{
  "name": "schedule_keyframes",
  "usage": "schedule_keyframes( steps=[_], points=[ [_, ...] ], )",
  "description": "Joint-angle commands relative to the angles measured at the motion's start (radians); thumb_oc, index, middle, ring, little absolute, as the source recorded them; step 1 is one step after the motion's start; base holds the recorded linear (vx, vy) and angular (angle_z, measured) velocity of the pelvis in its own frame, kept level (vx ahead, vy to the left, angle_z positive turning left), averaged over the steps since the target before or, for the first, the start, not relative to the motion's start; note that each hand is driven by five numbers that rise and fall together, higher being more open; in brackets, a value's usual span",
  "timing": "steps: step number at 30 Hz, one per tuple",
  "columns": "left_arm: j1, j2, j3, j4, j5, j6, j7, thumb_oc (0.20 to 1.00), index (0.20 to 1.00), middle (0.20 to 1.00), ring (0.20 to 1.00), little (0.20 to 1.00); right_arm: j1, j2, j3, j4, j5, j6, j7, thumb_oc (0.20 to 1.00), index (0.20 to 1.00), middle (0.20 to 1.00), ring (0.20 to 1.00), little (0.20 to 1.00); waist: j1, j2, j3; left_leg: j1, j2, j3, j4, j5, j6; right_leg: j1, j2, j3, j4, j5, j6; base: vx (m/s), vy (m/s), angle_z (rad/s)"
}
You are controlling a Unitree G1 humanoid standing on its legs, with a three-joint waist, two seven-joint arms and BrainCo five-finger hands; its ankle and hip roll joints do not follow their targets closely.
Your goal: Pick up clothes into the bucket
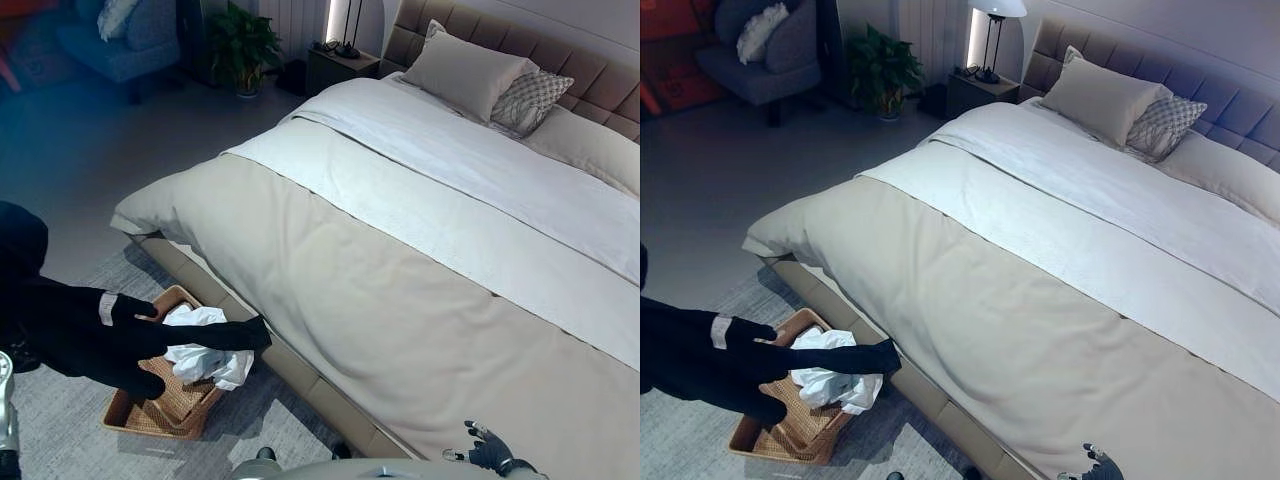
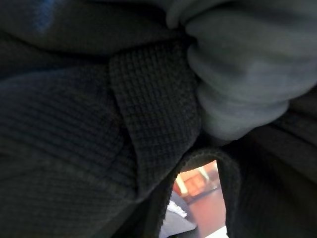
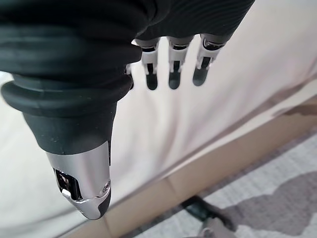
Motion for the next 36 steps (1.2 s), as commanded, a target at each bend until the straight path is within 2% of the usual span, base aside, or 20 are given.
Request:
schedule_keyframes(
  steps=[1,10,14,26,34,36],
  points=[
    [-0.081,0.167,0.097,-0.084,-0.021,-0.122,0.066,0.200,0.200,0.200,0.200,0.200,-0.034,-0.011,0.049,0.023,-0.031,-0.006,-0.030,1.000,1.000,1.000,1.000,1.000,0.003,0.013,-0.026,-0.088,-0.011,-0.039,0.123,-0.065,0.027,-0.082,-0.069,-0.049,0.093,0.021,0.079,0.00,0.000,0.00],
    [-0.137,0.351,0.113,-0.108,-0.034,-0.143,0.088,0.200,0.200,0.200,0.200,0.200,-0.039,-0.016,0.083,0.047,-0.029,-0.006,-0.022,1.000,1.000,1.000,1.000,1.000,-0.007,0.028,-0.035,-0.075,-0.012,-0.040,0.110,-0.065,0.026,-0.076,-0.069,-0.050,0.089,0.019,0.083,0.00,0.000,0.00],
    [-0.161,0.384,0.107,-0.109,-0.069,-0.156,0.084,0.200,0.200,0.200,0.200,0.200,-0.043,-0.016,0.092,0.047,-0.027,-0.007,-0.020,1.000,1.000,1.000,1.000,1.000,-0.010,0.032,-0.037,-0.072,-0.012,-0.040,0.106,-0.064,0.025,-0.075,-0.068,-0.051,0.087,0.018,0.083,0.00,0.000,0.00],
    [-0.185,0.439,0.102,-0.115,-0.086,-0.171,0.099,0.200,0.200,0.200,0.200,0.200,-0.038,-0.021,0.098,0.048,-0.034,-0.008,-0.021,1.000,1.000,1.000,1.000,1.000,-0.011,0.043,-0.036,-0.068,-0.013,-0.043,0.101,-0.064,0.024,-0.071,-0.069,-0.053,0.083,0.018,0.084,0.00,0.000,0.00],
    [-0.145,0.439,0.129,-0.111,-0.096,-0.173,0.087,0.200,0.200,0.200,0.200,0.200,-0.036,-0.025,0.096,0.059,-0.036,-0.007,-0.026,1.000,1.000,1.000,1.000,1.000,-0.007,0.043,-0.040,-0.061,-0.010,-0.043,0.094,-0.066,0.023,-0.066,-0.069,-0.052,0.079,0.016,0.086,0.00,0.000,0.00],
    [-0.142,0.411,0.114,-0.107,-0.103,-0.173,0.074,0.200,0.200,0.200,0.200,0.200,-0.035,-0.023,0.094,0.051,-0.034,-0.008,-0.027,1.000,1.000,1.000,1.000,1.000,-0.007,0.042,-0.036,-0.060,-0.010,-0.044,0.093,-0.065,0.024,-0.065,-0.069,-0.052,0.079,0.016,0.085,0.00,0.000,0.00]
  ],
)
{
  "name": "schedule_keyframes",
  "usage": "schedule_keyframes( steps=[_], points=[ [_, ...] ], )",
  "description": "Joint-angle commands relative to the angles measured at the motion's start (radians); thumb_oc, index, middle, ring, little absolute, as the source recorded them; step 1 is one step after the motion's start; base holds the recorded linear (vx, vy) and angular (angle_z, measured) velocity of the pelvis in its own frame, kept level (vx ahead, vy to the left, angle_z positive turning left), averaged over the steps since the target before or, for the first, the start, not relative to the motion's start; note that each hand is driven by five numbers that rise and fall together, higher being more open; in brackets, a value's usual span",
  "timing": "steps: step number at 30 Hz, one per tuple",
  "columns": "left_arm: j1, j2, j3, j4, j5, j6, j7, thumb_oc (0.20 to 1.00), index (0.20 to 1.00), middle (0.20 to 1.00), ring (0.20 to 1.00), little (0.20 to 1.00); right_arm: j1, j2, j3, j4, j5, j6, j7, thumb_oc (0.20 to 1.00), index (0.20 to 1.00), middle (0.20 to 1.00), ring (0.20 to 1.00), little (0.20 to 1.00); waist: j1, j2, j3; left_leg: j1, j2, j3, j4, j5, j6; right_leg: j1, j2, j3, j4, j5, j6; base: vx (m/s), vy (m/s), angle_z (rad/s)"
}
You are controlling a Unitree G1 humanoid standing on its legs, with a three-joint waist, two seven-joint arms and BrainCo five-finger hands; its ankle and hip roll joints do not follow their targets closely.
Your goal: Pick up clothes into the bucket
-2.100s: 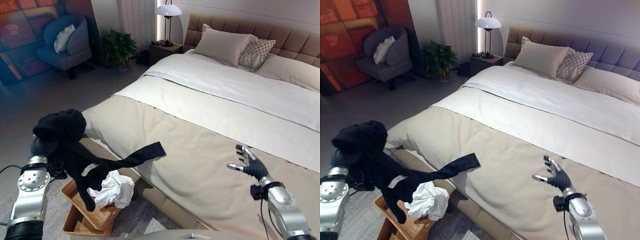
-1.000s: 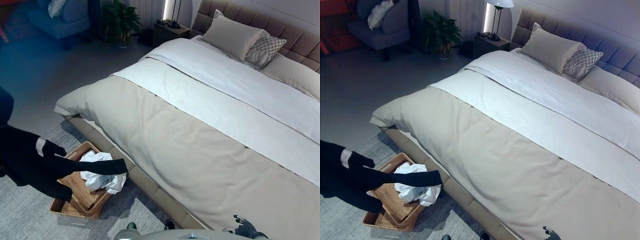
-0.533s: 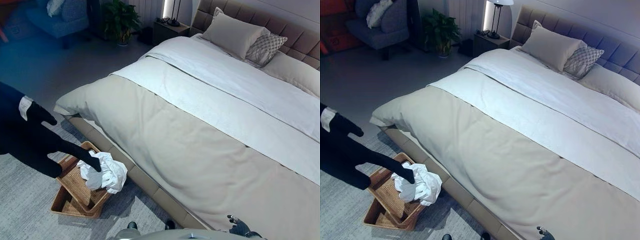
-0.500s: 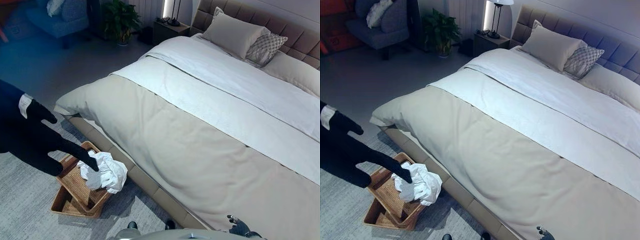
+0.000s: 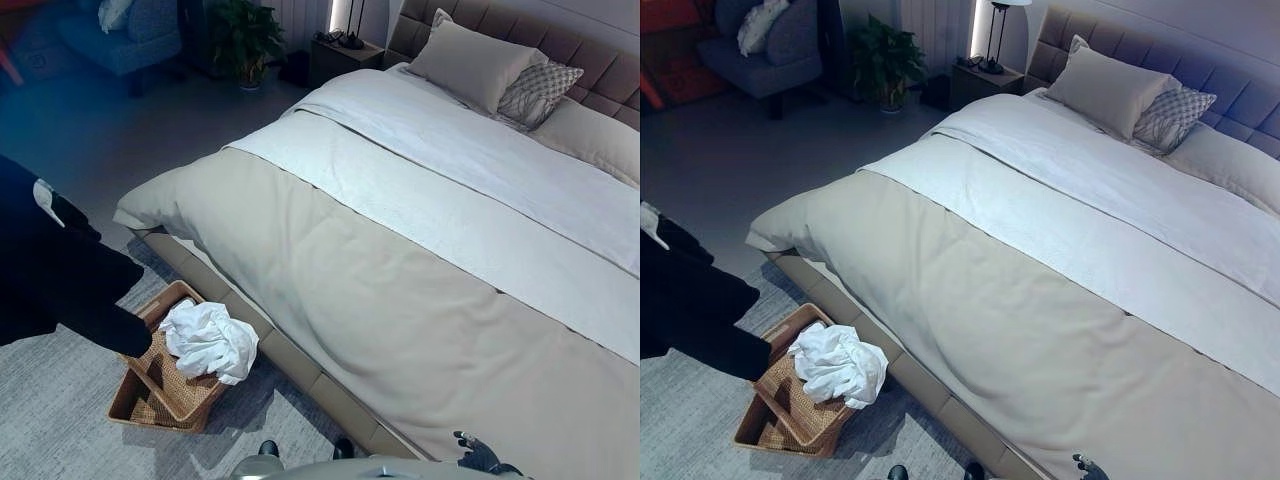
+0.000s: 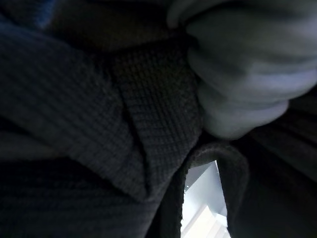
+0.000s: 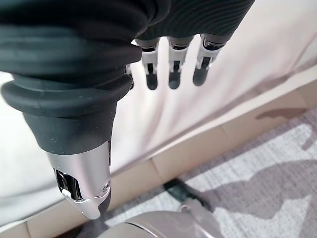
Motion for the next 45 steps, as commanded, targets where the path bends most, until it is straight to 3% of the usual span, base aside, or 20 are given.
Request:
schedule_keyframes(
  steps=[1,7,12,17,36,45],
  points=[
    [0.000,0.081,0.063,0.023,-0.036,-0.071,-0.001,0.200,0.200,0.200,0.200,0.200,-0.017,-0.046,0.023,0.013,-0.014,-0.008,-0.020,1.000,1.000,1.000,1.000,1.000,-0.006,0.023,-0.054,-0.059,-0.009,-0.032,0.091,-0.062,0.028,-0.075,-0.068,-0.043,0.079,0.017,0.084,0.00,0.000,0.00],
    [0.016,-0.016,-0.015,0.089,0.013,-0.028,-0.045,0.200,0.200,0.200,0.200,0.200,-0.020,-0.043,0.027,0.010,-0.022,-0.011,-0.017,1.000,1.000,1.000,1.000,1.000,-0.009,0.023,-0.052,-0.058,-0.011,-0.030,0.090,-0.063,0.030,-0.073,-0.071,-0.043,0.079,0.015,0.083,0.00,0.000,0.00],
    [0.016,-0.145,-0.089,0.178,-0.010,-0.009,-0.089,0.200,0.200,0.200,0.200,0.200,-0.025,-0.038,0.021,0.011,-0.022,-0.011,-0.024,1.000,1.000,1.000,1.000,1.000,-0.016,0.026,-0.045,-0.057,-0.014,-0.026,0.089,-0.064,0.031,-0.076,-0.074,-0.036,0.081,0.015,0.082,0.00,0.000,0.00],
    [0.013,-0.211,-0.139,0.244,0.005,0.010,-0.105,0.200,0.200,0.200,0.200,0.200,-0.018,-0.031,0.018,-0.012,-0.023,-0.012,-0.028,1.000,1.000,1.000,1.000,1.000,-0.023,0.027,-0.036,-0.059,-0.015,-0.020,0.091,-0.065,0.033,-0.084,-0.075,-0.029,0.085,0.017,0.081,0.00,0.000,0.00],
    [0.017,-0.338,-0.258,0.403,0.125,0.073,-0.117,0.200,0.200,0.200,0.200,0.200,-0.014,-0.040,0.015,-0.056,-0.028,-0.019,-0.052,1.000,1.000,1.000,1.000,1.000,-0.035,-0.007,0.028,-0.112,-0.009,0.008,0.138,-0.071,0.037,-0.136,-0.066,0.005,0.100,0.033,0.079,-0.02,0.001,-0.04],
    [-0.025,-0.353,-0.312,0.373,0.137,0.071,-0.110,0.200,0.200,0.200,0.200,0.200,-0.027,-0.044,0.027,-0.087,-0.024,-0.021,-0.054,1.000,1.000,1.000,1.000,1.000,-0.042,-0.027,0.065,-0.160,-0.004,0.018,0.157,-0.066,0.040,-0.185,-0.063,0.019,0.112,0.051,0.079,-0.06,-0.001,-0.07]
  ],
)
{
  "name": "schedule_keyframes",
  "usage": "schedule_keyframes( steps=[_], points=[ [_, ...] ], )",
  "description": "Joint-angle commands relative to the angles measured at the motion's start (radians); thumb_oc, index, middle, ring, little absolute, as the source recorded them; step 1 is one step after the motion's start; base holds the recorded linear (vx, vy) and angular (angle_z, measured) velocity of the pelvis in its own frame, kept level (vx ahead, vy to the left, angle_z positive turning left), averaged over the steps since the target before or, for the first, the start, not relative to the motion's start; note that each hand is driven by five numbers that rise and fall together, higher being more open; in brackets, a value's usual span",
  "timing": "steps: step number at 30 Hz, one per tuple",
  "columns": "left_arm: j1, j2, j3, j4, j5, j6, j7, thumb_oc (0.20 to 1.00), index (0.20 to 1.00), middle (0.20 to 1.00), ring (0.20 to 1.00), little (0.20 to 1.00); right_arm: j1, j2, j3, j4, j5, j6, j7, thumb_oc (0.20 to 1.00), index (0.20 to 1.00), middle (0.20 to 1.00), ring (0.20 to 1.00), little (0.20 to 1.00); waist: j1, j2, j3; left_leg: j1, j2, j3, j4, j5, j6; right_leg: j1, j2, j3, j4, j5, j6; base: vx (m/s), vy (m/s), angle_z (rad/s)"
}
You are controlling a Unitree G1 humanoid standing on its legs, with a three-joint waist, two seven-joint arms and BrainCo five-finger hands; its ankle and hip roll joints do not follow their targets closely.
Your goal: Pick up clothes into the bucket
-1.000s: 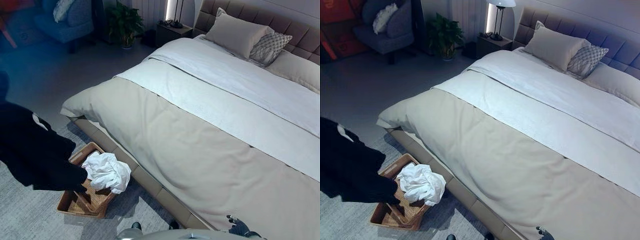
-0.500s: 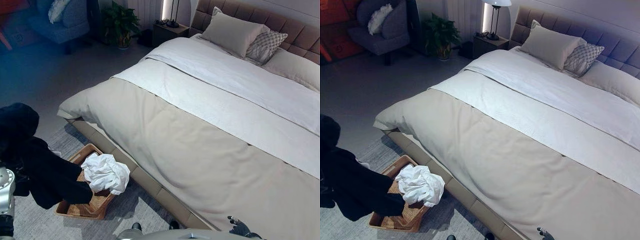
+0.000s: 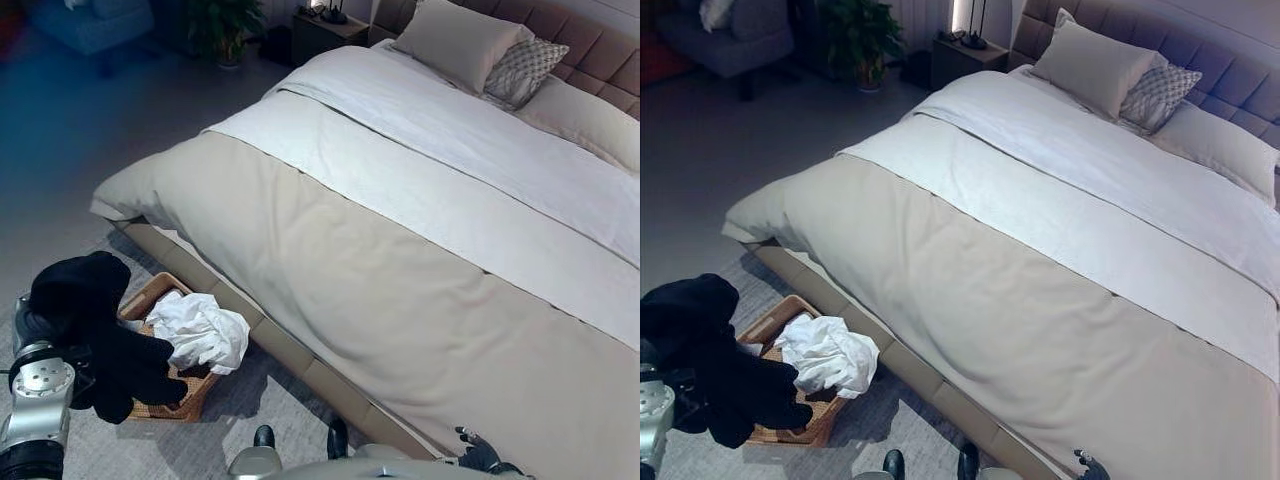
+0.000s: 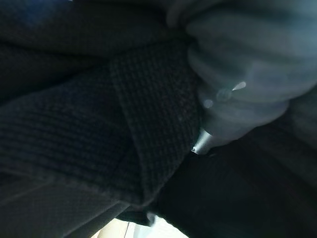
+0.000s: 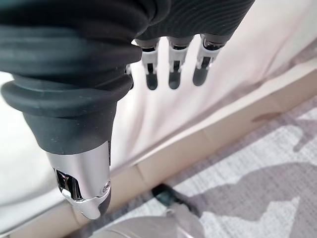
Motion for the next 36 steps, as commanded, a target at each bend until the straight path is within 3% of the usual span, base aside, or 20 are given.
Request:
schedule_keyframes(
  steps=[1,7,16,24,30,36],
  points=[
    [-0.095,0.053,0.010,-0.038,0.039,-0.051,0.024,0.200,0.200,0.200,0.200,0.200,-0.041,-0.040,0.030,-0.041,-0.013,-0.020,-0.018,1.000,1.000,1.000,1.000,1.000,-0.019,0.008,0.029,-0.104,-0.011,-0.030,0.130,-0.065,0.039,-0.099,-0.068,-0.029,0.081,0.042,0.077,-0.02,0.001,-0.06],
    [-0.137,0.059,-0.005,-0.058,0.031,-0.061,0.048,0.200,0.200,0.200,0.200,0.200,-0.055,-0.038,0.042,-0.030,-0.006,-0.024,-0.026,1.000,1.000,1.000,1.000,1.000,-0.022,0.009,0.049,-0.126,-0.017,-0.026,0.151,-0.070,0.043,-0.118,-0.071,-0.022,0.090,0.046,0.076,-0.03,0.015,-0.05],
    [-0.227,0.092,0.019,-0.156,-0.046,-0.147,0.129,0.200,0.200,0.200,0.200,0.200,-0.079,-0.031,0.067,-0.018,0.009,-0.037,-0.036,1.000,1.000,1.000,1.000,1.000,-0.023,-0.005,0.069,-0.156,-0.014,-0.024,0.171,-0.074,0.042,-0.144,-0.068,-0.016,0.093,0.058,0.077,-0.02,0.002,-0.03],
    [-0.273,0.163,0.002,-0.142,-0.004,-0.125,0.148,0.200,0.200,0.200,0.200,0.200,-0.082,-0.031,0.086,-0.012,0.003,-0.041,-0.040,1.000,1.000,1.000,1.000,1.000,-0.023,-0.015,0.068,-0.157,-0.012,-0.024,0.162,-0.070,0.041,-0.147,-0.068,-0.021,0.089,0.062,0.078,0.00,0.000,0.00],
    [-0.244,0.156,-0.002,-0.057,0.016,-0.091,0.133,0.200,0.200,0.200,0.200,0.200,-0.082,-0.033,0.084,-0.028,0.005,-0.041,-0.044,1.000,1.000,1.000,1.000,1.000,-0.022,-0.026,0.076,-0.165,-0.009,-0.019,0.170,-0.070,0.041,-0.154,-0.064,-0.017,0.088,0.068,0.079,-0.01,-0.001,0.00],
    [-0.205,0.147,-0.005,0.002,0.030,-0.065,0.110,0.200,0.200,0.200,0.200,0.200,-0.089,-0.032,0.080,-0.054,0.019,-0.041,-0.050,1.000,1.000,1.000,1.000,1.000,-0.018,-0.061,0.101,-0.197,0.003,-0.022,0.185,-0.061,0.039,-0.180,-0.057,-0.020,0.089,0.081,0.077,-0.04,-0.029,0.00]
  ],
)
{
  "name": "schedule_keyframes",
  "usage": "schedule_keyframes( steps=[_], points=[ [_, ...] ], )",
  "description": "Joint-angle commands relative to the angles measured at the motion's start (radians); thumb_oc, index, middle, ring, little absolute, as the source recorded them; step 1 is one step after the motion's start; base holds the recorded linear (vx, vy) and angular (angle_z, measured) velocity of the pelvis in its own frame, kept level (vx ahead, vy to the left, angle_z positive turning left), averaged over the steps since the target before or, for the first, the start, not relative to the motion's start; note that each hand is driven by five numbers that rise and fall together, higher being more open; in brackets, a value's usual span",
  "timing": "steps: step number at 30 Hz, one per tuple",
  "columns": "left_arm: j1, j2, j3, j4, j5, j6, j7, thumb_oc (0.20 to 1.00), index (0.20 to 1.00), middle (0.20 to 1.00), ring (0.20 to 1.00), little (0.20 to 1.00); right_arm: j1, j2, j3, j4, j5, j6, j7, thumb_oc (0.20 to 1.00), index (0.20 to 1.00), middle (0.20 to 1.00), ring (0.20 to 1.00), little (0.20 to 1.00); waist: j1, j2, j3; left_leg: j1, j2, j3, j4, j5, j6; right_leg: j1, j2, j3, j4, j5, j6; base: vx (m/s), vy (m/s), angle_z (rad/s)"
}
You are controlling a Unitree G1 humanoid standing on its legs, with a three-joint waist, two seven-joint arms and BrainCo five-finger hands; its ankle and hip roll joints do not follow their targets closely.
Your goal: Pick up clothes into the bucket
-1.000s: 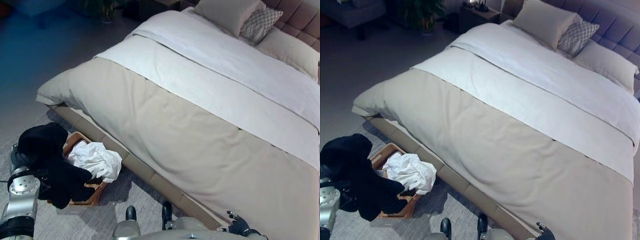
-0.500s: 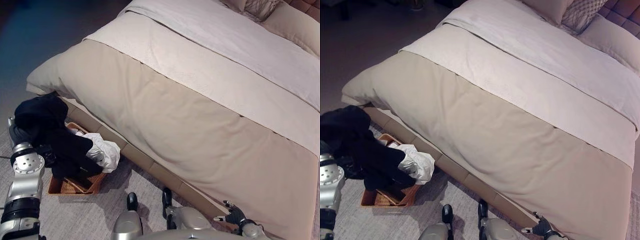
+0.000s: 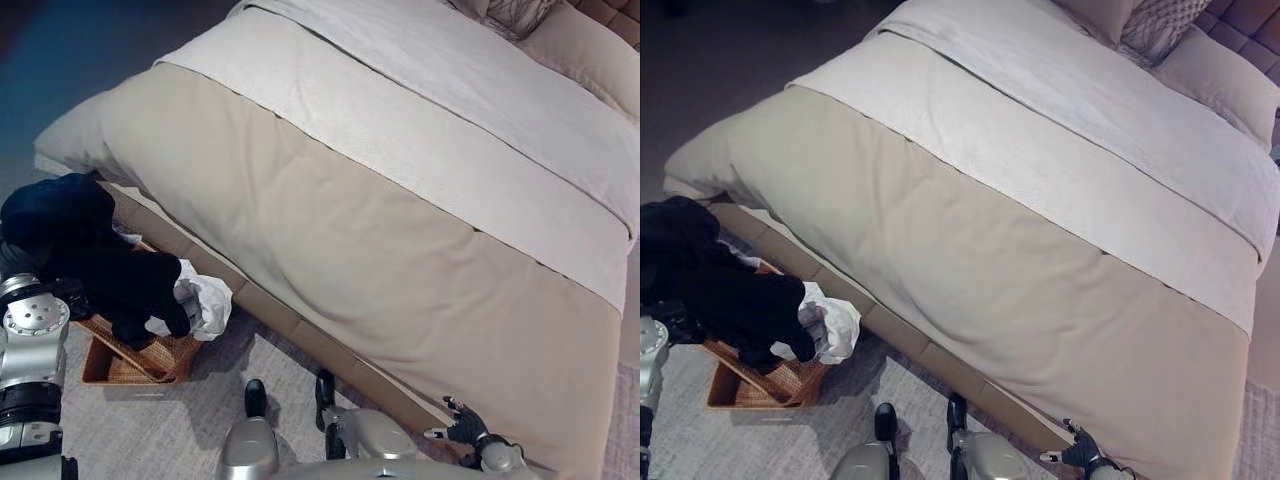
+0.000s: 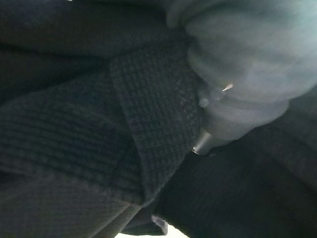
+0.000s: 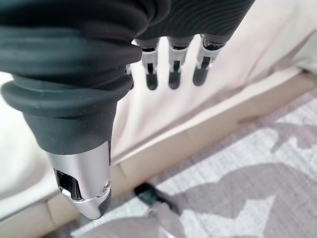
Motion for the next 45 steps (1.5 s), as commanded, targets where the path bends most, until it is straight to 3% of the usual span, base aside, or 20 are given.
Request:
schedule_keyframes(
  steps=[1,15,16,17,18,19,20,21,29,35,36,37,38,42,43,44,45],
  points=[
    [0.005,0.058,0.011,0.018,0.033,-0.023,0.005,0.200,0.200,0.200,0.200,0.200,-0.003,-0.031,0.038,-0.037,0.019,-0.020,-0.021,1.000,1.000,1.000,1.000,1.000,-0.013,-0.001,-0.038,-0.123,-0.011,-0.041,0.137,-0.048,0.054,-0.119,-0.070,-0.038,0.080,0.064,0.075,-0.03,-0.042,-0.02],
    [0.016,0.033,-0.029,0.177,0.058,0.021,-0.015,0.200,0.200,0.200,0.200,0.200,0.003,-0.015,0.047,-0.069,0.032,-0.021,-0.037,1.000,1.000,1.000,1.000,1.000,-0.007,-0.078,-0.025,-0.131,0.011,-0.050,0.121,-0.033,0.046,-0.130,-0.051,-0.054,0.070,0.070,0.073,0.00,-0.007,0.00],
    [0.015,0.034,-0.035,0.184,0.062,0.023,-0.017,0.272,0.272,0.272,0.272,0.272,0.004,-0.014,0.051,-0.075,0.034,-0.022,-0.037,1.000,1.000,1.000,1.000,1.000,-0.006,-0.082,-0.021,-0.127,0.015,-0.050,0.123,-0.039,0.046,-0.126,-0.048,-0.053,0.071,0.069,0.074,0.00,0.000,0.00],
    [0.010,0.040,-0.044,0.200,0.071,0.028,-0.019,0.432,0.432,0.432,0.432,0.432,0.004,-0.012,0.055,-0.081,0.037,-0.023,-0.036,1.000,1.000,1.000,1.000,1.000,-0.007,-0.092,-0.020,-0.131,0.018,-0.048,0.122,-0.038,0.046,-0.131,-0.045,-0.053,0.070,0.072,0.075,0.00,0.000,0.00],
    [0.009,0.040,-0.045,0.200,0.071,0.028,-0.019,0.473,0.473,0.473,0.473,0.473,0.004,-0.011,0.055,-0.081,0.037,-0.023,-0.036,1.000,1.000,1.000,1.000,1.000,-0.008,-0.095,-0.022,-0.134,0.016,-0.048,0.120,-0.032,0.046,-0.135,-0.047,-0.053,0.069,0.075,0.074,0.00,0.000,0.00],
    [0.006,0.042,-0.051,0.207,0.077,0.029,-0.020,0.661,0.661,0.661,0.661,0.661,0.004,-0.010,0.058,-0.084,0.039,-0.024,-0.035,1.000,1.000,1.000,1.000,1.000,-0.008,-0.098,-0.021,-0.133,0.019,-0.048,0.122,-0.038,0.046,-0.134,-0.044,-0.054,0.070,0.073,0.075,0.00,0.000,0.00],
    [0.003,0.044,-0.053,0.208,0.079,0.031,-0.020,0.743,0.743,0.743,0.743,0.743,0.004,-0.008,0.059,-0.085,0.040,-0.024,-0.034,1.000,1.000,1.000,1.000,1.000,-0.009,-0.105,-0.021,-0.138,0.017,-0.047,0.118,-0.031,0.045,-0.139,-0.045,-0.054,0.068,0.076,0.075,0.01,-0.010,-0.03],
    [0.001,0.041,-0.058,0.212,0.078,0.032,-0.021,1.000,1.000,1.000,1.000,1.000,0.006,-0.007,0.061,-0.090,0.041,-0.025,-0.034,1.000,1.000,1.000,1.000,1.000,-0.007,-0.109,-0.017,-0.134,0.020,-0.048,0.117,-0.034,0.044,-0.137,-0.042,-0.055,0.068,0.074,0.075,0.00,0.000,0.00],
    [-0.023,0.042,-0.086,0.208,0.086,0.035,-0.021,1.000,1.000,1.000,1.000,1.000,0.010,-0.014,0.070,-0.110,0.052,-0.029,-0.034,1.000,1.000,1.000,1.000,1.000,-0.002,-0.124,0.006,-0.165,0.021,-0.056,0.137,-0.036,0.043,-0.155,-0.046,-0.063,0.075,0.074,0.075,-0.01,0.001,0.02],
    [-0.062,0.065,-0.109,0.197,0.080,0.034,-0.016,1.000,1.000,1.000,1.000,1.000,0.008,-0.033,0.067,-0.126,0.060,-0.036,-0.033,1.000,1.000,1.000,1.000,1.000,0.001,-0.117,0.044,-0.248,0.015,-0.072,0.268,-0.080,0.054,-0.192,-0.064,-0.069,0.141,0.051,0.071,-0.05,0.005,0.08],
    [-0.087,0.071,-0.127,0.195,0.074,0.035,-0.009,1.000,1.000,1.000,1.000,1.000,0.000,-0.045,0.063,-0.134,0.068,-0.038,-0.034,1.000,1.000,1.000,1.000,1.000,-0.006,-0.102,0.067,-0.320,0.013,-0.081,0.377,-0.114,0.063,-0.230,-0.074,-0.062,0.195,0.034,0.066,-0.08,0.024,0.07],
    [-0.087,0.071,-0.127,0.195,0.074,0.035,-0.009,1.000,1.000,1.000,1.000,1.000,0.000,-0.045,0.063,-0.134,0.068,-0.038,-0.034,1.000,1.000,1.000,1.000,1.000,-0.006,-0.101,0.066,-0.321,0.013,-0.081,0.378,-0.115,0.063,-0.231,-0.074,-0.063,0.195,0.034,0.066,-0.18,0.103,0.03],
    [-0.122,0.070,-0.142,0.216,0.071,0.045,0.005,1.000,1.000,1.000,1.000,1.000,-0.010,-0.067,0.055,-0.142,0.072,-0.040,-0.038,1.000,1.000,1.000,1.000,1.000,-0.020,-0.074,0.083,-0.402,0.008,-0.089,0.488,-0.156,0.079,-0.304,-0.076,-0.051,0.273,0.015,0.054,-0.12,0.108,0.12],
    [-0.128,0.067,-0.140,0.242,0.078,0.061,0.022,1.000,1.000,1.000,1.000,1.000,-0.012,-0.075,0.043,-0.143,0.077,-0.038,-0.044,1.000,1.000,1.000,1.000,1.000,-0.029,-0.056,0.072,-0.451,0.012,-0.095,0.551,-0.180,0.086,-0.350,-0.067,-0.046,0.319,-0.004,0.049,-0.03,0.060,0.06],
    [-0.124,0.059,-0.132,0.258,0.074,0.065,0.029,1.000,1.000,1.000,1.000,1.000,-0.011,-0.075,0.042,-0.144,0.078,-0.037,-0.045,1.000,1.000,1.000,1.000,1.000,-0.028,-0.045,0.065,-0.442,0.019,-0.105,0.568,-0.221,0.084,-0.346,-0.055,-0.039,0.336,-0.034,0.056,0.08,0.034,-0.04],
    [-0.118,0.053,-0.126,0.261,0.073,0.067,0.036,1.000,1.000,1.000,1.000,1.000,-0.010,-0.075,0.041,-0.143,0.080,-0.036,-0.046,1.000,1.000,1.000,1.000,1.000,-0.029,-0.044,0.063,-0.445,0.022,-0.105,0.578,-0.226,0.086,-0.351,-0.052,-0.038,0.343,-0.037,0.056,-0.01,0.006,-0.12],
    [-0.110,0.042,-0.118,0.258,0.068,0.070,0.040,1.000,1.000,1.000,1.000,1.000,-0.007,-0.076,0.039,-0.147,0.081,-0.035,-0.046,1.000,1.000,1.000,1.000,1.000,-0.032,-0.052,0.063,-0.457,0.020,-0.092,0.575,-0.195,0.090,-0.360,-0.059,-0.042,0.336,-0.015,0.048,0.00,-0.005,-0.18]
  ],
)
